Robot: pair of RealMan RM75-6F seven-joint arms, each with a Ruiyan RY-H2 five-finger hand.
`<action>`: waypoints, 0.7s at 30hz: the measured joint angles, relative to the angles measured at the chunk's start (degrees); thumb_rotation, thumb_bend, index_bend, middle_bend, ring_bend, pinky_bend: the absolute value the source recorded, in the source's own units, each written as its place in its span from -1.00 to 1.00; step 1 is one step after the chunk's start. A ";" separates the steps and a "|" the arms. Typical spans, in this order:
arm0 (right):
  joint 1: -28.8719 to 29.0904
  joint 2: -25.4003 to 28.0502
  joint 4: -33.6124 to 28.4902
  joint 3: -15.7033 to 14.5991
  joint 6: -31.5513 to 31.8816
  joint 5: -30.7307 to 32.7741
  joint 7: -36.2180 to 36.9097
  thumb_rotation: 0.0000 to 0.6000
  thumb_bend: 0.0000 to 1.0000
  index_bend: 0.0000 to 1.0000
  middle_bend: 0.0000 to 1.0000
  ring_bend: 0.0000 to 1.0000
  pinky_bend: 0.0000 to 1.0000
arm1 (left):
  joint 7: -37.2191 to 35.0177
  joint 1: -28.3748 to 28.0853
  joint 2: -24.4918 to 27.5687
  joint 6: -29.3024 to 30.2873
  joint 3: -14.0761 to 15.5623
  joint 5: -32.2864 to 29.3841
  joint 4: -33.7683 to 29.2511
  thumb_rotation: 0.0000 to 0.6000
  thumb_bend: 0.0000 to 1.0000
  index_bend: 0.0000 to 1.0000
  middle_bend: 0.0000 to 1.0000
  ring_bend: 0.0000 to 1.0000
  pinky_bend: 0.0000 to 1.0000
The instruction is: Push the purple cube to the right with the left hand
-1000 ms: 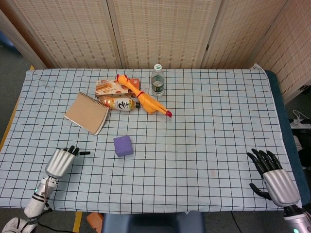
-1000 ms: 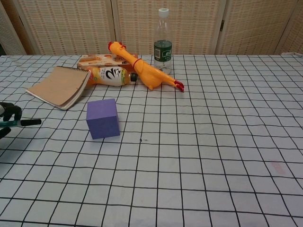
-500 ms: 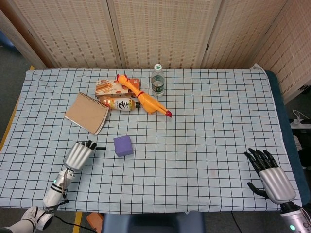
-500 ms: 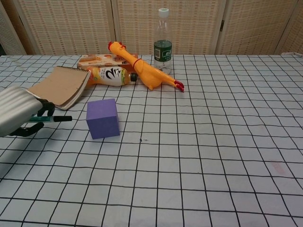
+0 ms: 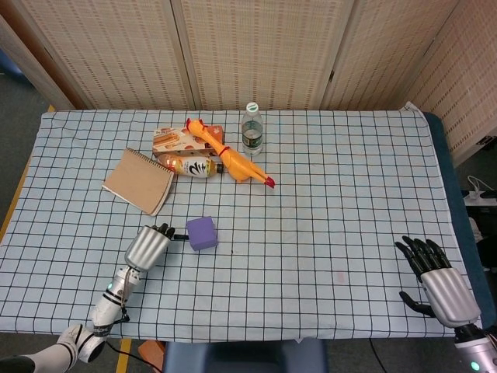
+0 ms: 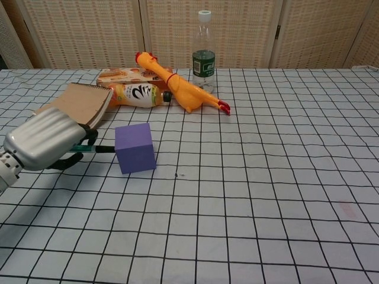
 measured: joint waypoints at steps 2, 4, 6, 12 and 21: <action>-0.09 0.13 0.02 -0.02 0.24 -0.12 0.18 1.00 -0.70 -1.00 -1.00 -1.00 -1.00 | 0.21 -0.57 -0.42 -0.49 -0.18 -0.19 -0.06 1.00 0.11 0.66 0.75 0.55 0.96; -0.15 0.19 0.01 -0.01 0.33 -0.08 0.25 1.00 -0.70 -1.00 -1.00 -1.00 -1.00 | 0.36 -1.09 -0.76 -0.83 -0.29 -0.30 -0.14 1.00 0.11 0.66 0.75 0.55 0.96; -0.19 0.23 0.01 0.02 0.37 0.04 0.30 1.00 -0.70 -1.00 -1.00 -1.00 -1.00 | 0.53 -1.50 -1.01 -0.93 -0.31 -0.26 -0.20 1.00 0.12 0.66 0.75 0.55 0.96; -0.41 0.46 -0.04 0.07 0.73 0.18 0.50 1.00 -0.70 -1.00 -1.00 -1.00 -1.00 | 0.83 -3.05 -1.79 -1.33 -0.65 -0.21 -0.17 1.00 0.12 0.66 0.75 0.55 0.96; -0.98 0.89 -0.03 0.41 2.01 0.50 1.12 1.00 -0.70 -1.00 -1.00 -1.00 -1.00 | 0.41 -5.83 -3.63 -3.35 -1.33 -0.63 1.62 1.00 0.12 0.65 0.75 0.55 0.96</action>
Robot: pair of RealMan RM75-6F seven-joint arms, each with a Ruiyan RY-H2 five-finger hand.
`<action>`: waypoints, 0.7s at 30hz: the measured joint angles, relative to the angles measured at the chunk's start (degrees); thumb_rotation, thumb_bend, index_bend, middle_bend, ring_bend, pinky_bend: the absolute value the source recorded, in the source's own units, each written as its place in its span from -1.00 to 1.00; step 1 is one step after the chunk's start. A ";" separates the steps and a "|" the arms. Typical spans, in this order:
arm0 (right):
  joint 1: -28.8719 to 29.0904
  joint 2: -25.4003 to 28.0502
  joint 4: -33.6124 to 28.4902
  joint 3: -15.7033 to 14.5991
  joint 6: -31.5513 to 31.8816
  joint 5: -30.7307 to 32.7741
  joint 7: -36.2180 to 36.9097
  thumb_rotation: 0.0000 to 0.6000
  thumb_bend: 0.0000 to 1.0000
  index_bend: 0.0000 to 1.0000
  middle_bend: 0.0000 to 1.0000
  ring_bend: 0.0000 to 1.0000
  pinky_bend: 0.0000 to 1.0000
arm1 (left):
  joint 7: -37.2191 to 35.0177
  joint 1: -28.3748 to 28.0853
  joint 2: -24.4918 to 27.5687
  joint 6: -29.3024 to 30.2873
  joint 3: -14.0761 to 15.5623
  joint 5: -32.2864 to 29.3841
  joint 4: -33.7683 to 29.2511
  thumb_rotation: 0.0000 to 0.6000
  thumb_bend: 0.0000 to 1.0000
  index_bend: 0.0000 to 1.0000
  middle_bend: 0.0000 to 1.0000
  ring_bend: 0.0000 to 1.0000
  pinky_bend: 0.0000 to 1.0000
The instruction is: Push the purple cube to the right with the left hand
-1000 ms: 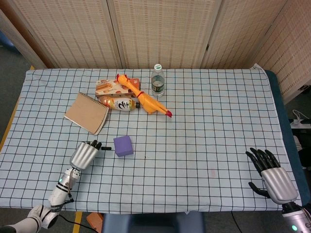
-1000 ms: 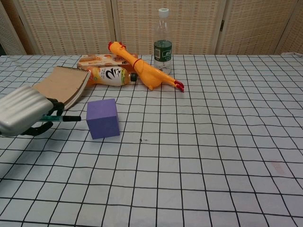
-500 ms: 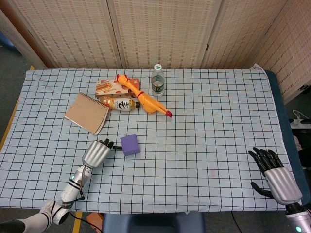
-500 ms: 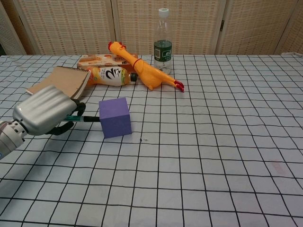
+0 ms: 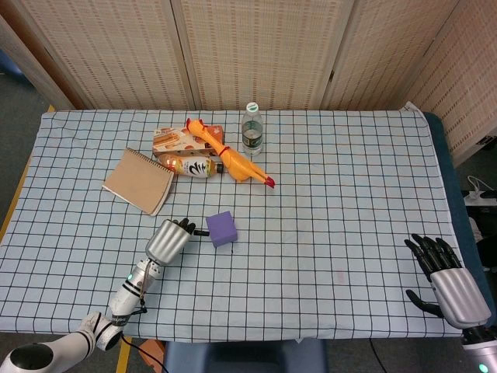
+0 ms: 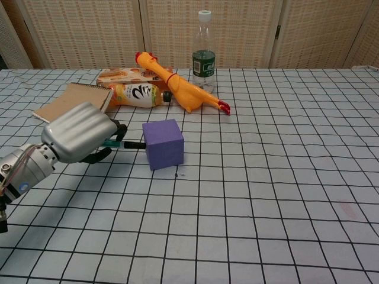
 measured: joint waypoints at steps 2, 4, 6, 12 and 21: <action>-0.07 0.05 0.06 0.10 0.10 0.18 0.09 1.00 -0.70 -1.00 -1.00 -1.00 -1.00 | -0.27 -0.48 -0.53 -0.52 -0.09 -0.18 0.75 1.00 0.12 0.66 0.75 0.56 0.96; -0.10 0.10 0.09 0.19 0.09 0.36 0.22 1.00 -0.70 -1.00 -1.00 -1.00 -1.00 | -0.58 -1.06 -1.19 -0.95 -0.19 -0.34 1.66 1.00 0.12 0.66 0.75 0.56 0.96; -0.10 0.15 0.14 0.27 0.07 0.53 0.37 1.00 -0.70 -1.00 -1.00 -1.00 -1.00 | -1.01 -1.57 -1.79 -1.16 -0.30 -0.45 2.41 1.00 0.11 0.66 0.75 0.56 0.96; -0.17 0.39 0.13 0.54 0.03 1.12 0.96 1.00 -0.70 -1.00 -1.00 -1.00 -1.00 | -3.34 -2.90 -3.52 -1.40 -0.92 -1.05 4.95 1.00 0.12 0.66 0.75 0.56 0.97; -0.15 0.31 0.11 0.82 -0.22 1.71 0.76 1.00 -0.70 -1.00 -1.00 -1.00 -1.00 | -5.84 -4.63 -5.68 -2.34 -1.22 -1.68 8.18 1.00 0.12 0.66 0.75 0.56 0.97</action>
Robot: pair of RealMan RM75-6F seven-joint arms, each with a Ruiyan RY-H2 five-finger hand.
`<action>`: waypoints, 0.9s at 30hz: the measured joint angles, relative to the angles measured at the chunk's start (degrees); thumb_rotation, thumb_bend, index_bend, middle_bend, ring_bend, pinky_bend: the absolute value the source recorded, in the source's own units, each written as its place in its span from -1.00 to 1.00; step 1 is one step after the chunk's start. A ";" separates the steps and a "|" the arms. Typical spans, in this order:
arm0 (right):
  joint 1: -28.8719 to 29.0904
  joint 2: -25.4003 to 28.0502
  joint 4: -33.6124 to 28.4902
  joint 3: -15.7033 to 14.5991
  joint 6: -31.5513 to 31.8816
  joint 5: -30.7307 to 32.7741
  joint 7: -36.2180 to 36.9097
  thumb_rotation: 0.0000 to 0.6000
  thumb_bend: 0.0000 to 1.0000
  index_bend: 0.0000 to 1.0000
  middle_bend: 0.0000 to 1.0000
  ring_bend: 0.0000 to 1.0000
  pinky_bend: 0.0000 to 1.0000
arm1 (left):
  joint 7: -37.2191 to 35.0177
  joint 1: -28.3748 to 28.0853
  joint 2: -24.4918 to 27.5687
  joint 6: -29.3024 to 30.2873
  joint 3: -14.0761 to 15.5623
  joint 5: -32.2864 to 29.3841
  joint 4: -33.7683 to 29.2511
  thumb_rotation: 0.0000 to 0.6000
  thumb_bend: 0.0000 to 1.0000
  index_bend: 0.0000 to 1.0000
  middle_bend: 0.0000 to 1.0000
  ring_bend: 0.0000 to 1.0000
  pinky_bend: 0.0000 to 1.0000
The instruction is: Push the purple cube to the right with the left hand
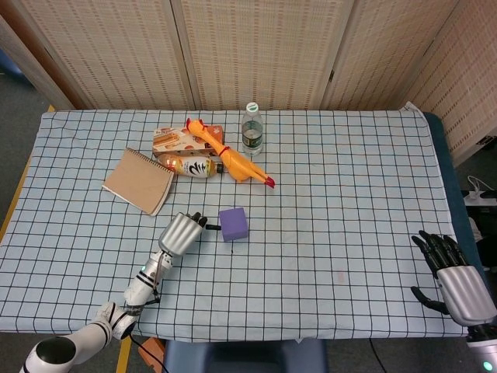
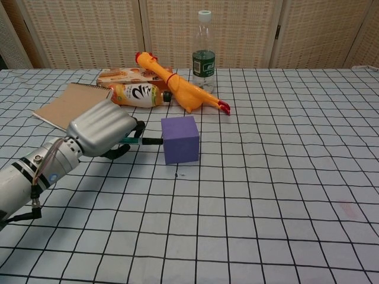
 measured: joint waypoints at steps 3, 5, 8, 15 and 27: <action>-0.03 0.01 0.03 0.15 -0.08 0.43 -0.07 1.00 -0.70 -1.00 -1.00 -1.00 -1.00 | -0.67 -0.59 -0.71 -0.54 -0.04 -0.15 1.09 1.00 0.12 0.66 0.75 0.56 0.97; -0.13 0.12 0.04 0.38 -0.03 1.06 0.02 1.00 -0.70 -1.00 -1.00 -1.00 -1.00 | -1.37 -1.46 -1.59 -1.25 -0.10 -0.24 2.08 1.00 0.12 0.66 0.75 0.56 0.97; -0.20 0.30 0.05 0.55 -0.07 1.41 0.28 1.00 -0.70 -1.00 -1.00 -1.00 -1.00 | -2.45 -2.76 -3.09 -1.87 -0.08 -0.24 3.91 1.00 0.12 0.65 0.75 0.56 0.97; -0.40 0.57 0.13 0.84 0.20 1.84 0.83 1.00 -0.70 -1.00 -1.00 -1.00 -1.00 | -3.95 -5.91 -5.91 -2.78 0.02 0.00 6.86 1.00 0.12 0.65 0.75 0.56 0.97; -0.74 0.99 0.17 1.24 0.50 2.50 1.43 1.00 -0.70 -1.00 -1.00 -1.00 -1.00 | -4.23 -10.05 -8.89 -4.94 -0.89 -0.96 9.51 1.00 0.12 0.65 0.75 0.56 0.97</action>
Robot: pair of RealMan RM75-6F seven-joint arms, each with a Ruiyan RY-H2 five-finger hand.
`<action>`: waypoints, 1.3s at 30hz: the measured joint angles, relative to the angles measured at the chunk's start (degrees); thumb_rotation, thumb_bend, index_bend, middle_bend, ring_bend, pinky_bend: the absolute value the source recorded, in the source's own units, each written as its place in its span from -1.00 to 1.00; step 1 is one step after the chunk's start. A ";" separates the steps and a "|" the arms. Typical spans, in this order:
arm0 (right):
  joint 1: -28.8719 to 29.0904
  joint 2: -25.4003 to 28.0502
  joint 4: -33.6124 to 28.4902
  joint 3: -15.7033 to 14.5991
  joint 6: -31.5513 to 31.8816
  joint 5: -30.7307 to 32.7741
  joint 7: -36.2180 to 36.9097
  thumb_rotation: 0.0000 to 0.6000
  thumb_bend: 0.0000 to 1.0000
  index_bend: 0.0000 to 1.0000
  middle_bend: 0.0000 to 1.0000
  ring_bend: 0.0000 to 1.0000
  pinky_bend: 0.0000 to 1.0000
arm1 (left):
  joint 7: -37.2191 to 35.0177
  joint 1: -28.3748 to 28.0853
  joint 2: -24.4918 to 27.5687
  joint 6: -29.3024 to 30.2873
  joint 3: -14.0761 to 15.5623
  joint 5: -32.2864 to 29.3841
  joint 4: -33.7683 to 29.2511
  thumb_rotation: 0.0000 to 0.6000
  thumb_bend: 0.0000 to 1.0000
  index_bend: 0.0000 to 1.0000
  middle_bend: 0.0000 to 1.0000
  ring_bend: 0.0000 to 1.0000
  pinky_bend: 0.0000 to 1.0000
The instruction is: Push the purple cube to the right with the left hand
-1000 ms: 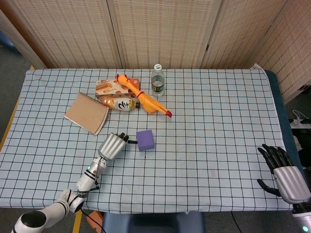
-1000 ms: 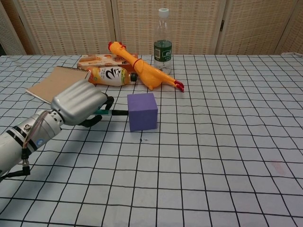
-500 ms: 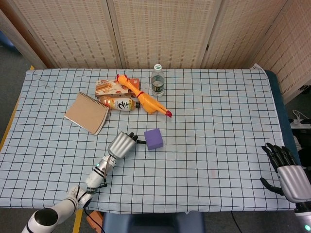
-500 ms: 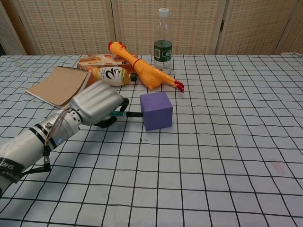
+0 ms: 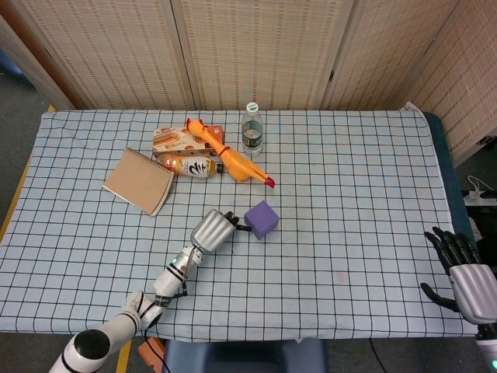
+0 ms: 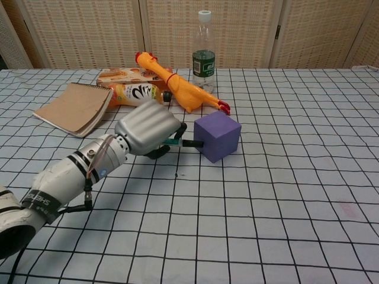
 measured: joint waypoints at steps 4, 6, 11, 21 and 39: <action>-0.09 0.09 0.07 0.15 0.09 0.21 0.19 1.00 -0.70 -1.00 -1.00 -1.00 -1.00 | -0.37 -1.46 -0.96 -1.06 -0.48 -0.61 1.54 1.00 0.12 0.65 0.75 0.56 0.97; -0.10 0.13 0.10 0.21 0.07 0.31 0.29 1.00 -0.70 -1.00 -1.00 -1.00 -1.00 | -0.65 -2.15 -1.42 -1.55 -0.75 -0.97 2.36 1.00 0.12 0.65 0.75 0.56 0.97; -0.14 0.20 0.24 0.48 0.07 0.72 0.58 1.00 -0.70 -1.00 -1.00 -1.00 -1.00 | -1.30 -3.70 -2.24 -2.33 -1.14 -1.52 4.16 1.00 0.12 0.65 0.75 0.56 0.97; -0.36 0.23 0.21 0.85 0.47 1.06 0.72 1.00 -0.70 -1.00 -1.00 -1.00 -1.00 | -2.10 -7.14 -4.07 -4.41 -1.58 -2.38 6.79 1.00 0.12 0.65 0.75 0.56 0.97; -0.23 0.47 0.38 1.02 0.23 0.64 1.72 1.00 -0.70 -1.00 -1.00 -1.00 -1.00 | -3.14 -7.12 -4.33 -1.92 -1.08 -3.41 6.69 1.00 0.12 0.65 0.75 0.56 0.97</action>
